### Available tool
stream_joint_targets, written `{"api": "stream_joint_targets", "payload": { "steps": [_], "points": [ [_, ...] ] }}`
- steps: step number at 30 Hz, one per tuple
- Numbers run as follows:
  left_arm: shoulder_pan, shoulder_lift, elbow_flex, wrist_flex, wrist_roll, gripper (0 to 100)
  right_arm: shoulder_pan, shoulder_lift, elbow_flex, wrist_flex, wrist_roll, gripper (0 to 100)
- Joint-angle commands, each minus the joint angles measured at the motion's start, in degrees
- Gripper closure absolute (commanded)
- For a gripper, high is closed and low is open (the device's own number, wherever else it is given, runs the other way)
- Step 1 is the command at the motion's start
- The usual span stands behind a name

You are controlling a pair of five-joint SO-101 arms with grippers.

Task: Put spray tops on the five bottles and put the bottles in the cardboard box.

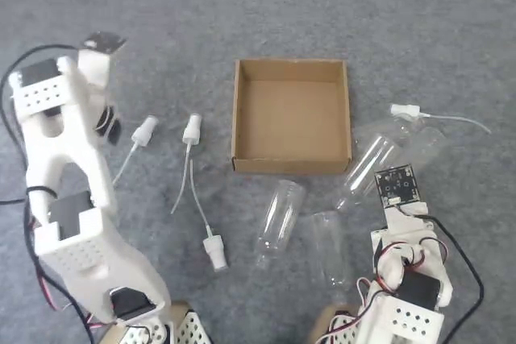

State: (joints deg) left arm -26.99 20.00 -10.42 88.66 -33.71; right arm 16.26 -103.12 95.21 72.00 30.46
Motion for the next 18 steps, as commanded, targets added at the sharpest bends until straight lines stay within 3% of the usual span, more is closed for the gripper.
{"api": "stream_joint_targets", "payload": {
  "steps": [1,6,10,18],
  "points": [
    [5.45,-2.29,-3.47,-2.73,1.23,84,0.48,-0.84,1.14,-1.27,-0.35,99.2],
    [9.76,4.92,-5.05,-8.88,4.75,84,0.48,-0.84,1.14,-1.27,-0.35,99.2],
    [9.58,12.13,-12.0,-9.41,5.1,84,0.48,-0.84,1.14,-1.27,-0.35,99.2],
    [7.82,26.99,-28.18,-1.49,5.1,84,0.48,-0.84,1.14,-1.27,-0.35,99.2]
  ]
}}
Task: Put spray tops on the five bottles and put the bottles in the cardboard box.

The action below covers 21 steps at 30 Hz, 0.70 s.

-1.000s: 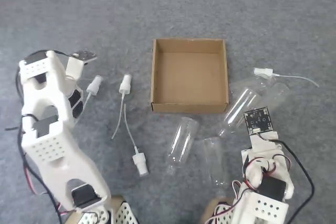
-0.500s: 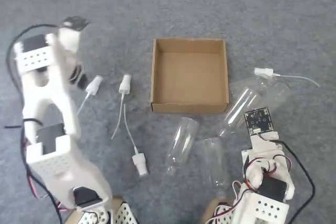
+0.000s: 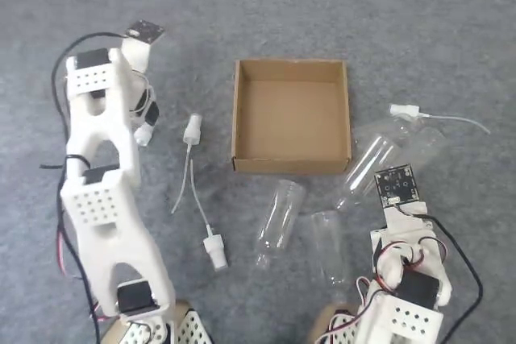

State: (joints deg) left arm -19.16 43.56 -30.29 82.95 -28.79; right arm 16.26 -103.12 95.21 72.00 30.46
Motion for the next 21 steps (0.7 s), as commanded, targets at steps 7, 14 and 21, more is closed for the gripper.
{"api": "stream_joint_targets", "payload": {
  "steps": [7,14,21],
  "points": [
    [1.32,11.6,-18.77,13.8,6.07,95,0.48,-0.84,1.14,-1.27,-0.35,99.2],
    [4.75,12.4,-27.3,17.58,20.31,99,0.48,-0.84,1.14,-1.27,-0.35,99.2],
    [12.48,12.92,-28.26,17.58,31.21,99,0.48,-0.84,1.14,-1.27,-0.35,99.2]
  ]
}}
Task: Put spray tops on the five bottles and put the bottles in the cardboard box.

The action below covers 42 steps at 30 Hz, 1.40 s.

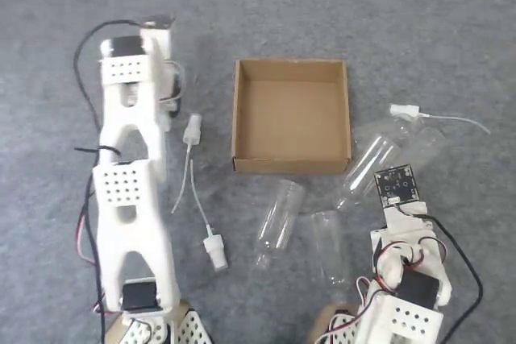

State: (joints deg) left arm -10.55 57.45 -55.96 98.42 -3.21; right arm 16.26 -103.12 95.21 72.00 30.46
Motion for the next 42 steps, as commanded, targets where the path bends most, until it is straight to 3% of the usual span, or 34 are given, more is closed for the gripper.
{"api": "stream_joint_targets", "payload": {
  "steps": [1,5,10,18,23,32,42],
  "points": [
    [4.57,-0.97,-2.42,2.11,6.59,99,0.48,-0.84,1.14,-1.27,-0.35,99.2],
    [6.24,-1.49,0.57,2.11,8.35,98,0.48,-0.84,1.14,-1.27,-0.35,99.2],
    [5.45,-0.97,2.33,2.11,8.09,87,0.48,-0.84,1.14,-1.27,-0.35,99.2],
    [3.78,-2.64,0.57,2.2,7.03,87,0.48,-0.84,1.14,-1.27,-0.35,99.2],
    [2.73,-10.81,3.12,2.29,5.19,87,0.48,-0.84,1.14,-1.27,-0.35,99.2],
    [6.86,-40.53,36.44,0.62,-5.98,87,0.48,-0.84,1.14,-1.27,-0.35,99.2],
    [13.19,-67.87,76.88,-7.47,-28.4,92,0.48,-0.84,1.14,-1.27,-0.35,99.2]
  ]
}}
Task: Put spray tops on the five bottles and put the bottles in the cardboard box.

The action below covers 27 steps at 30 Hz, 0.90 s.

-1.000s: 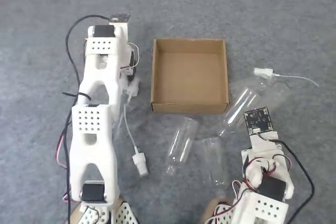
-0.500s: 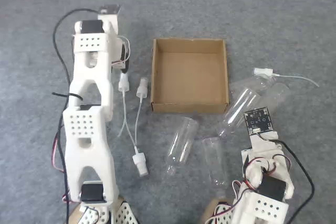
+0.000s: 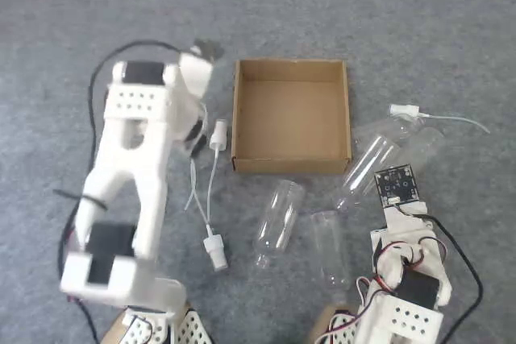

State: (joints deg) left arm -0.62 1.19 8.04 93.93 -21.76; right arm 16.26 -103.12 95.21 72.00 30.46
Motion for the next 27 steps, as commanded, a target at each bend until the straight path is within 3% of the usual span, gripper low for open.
{"api": "stream_joint_targets", "payload": {
  "steps": [1,4,9,19,27],
  "points": [
    [4.4,-13.63,16.22,-3.52,-12.75,92,0.48,-0.84,1.14,-1.27,-0.35,99.2],
    [7.38,-19.16,23.16,-4.4,-18.99,91,0.48,-0.84,1.14,-1.27,-0.35,99.2],
    [9.67,-23.82,29.67,-7.74,-22.33,87,0.48,-0.84,1.14,-1.27,-0.35,99.2],
    [11.96,-23.82,42.95,-23.03,-19.52,87,0.48,-0.84,1.14,-1.27,-0.35,99.2],
    [10.46,-24.26,46.81,-24.0,-18.29,88,0.48,-0.84,1.14,-1.27,-0.35,99.2]
  ]
}}
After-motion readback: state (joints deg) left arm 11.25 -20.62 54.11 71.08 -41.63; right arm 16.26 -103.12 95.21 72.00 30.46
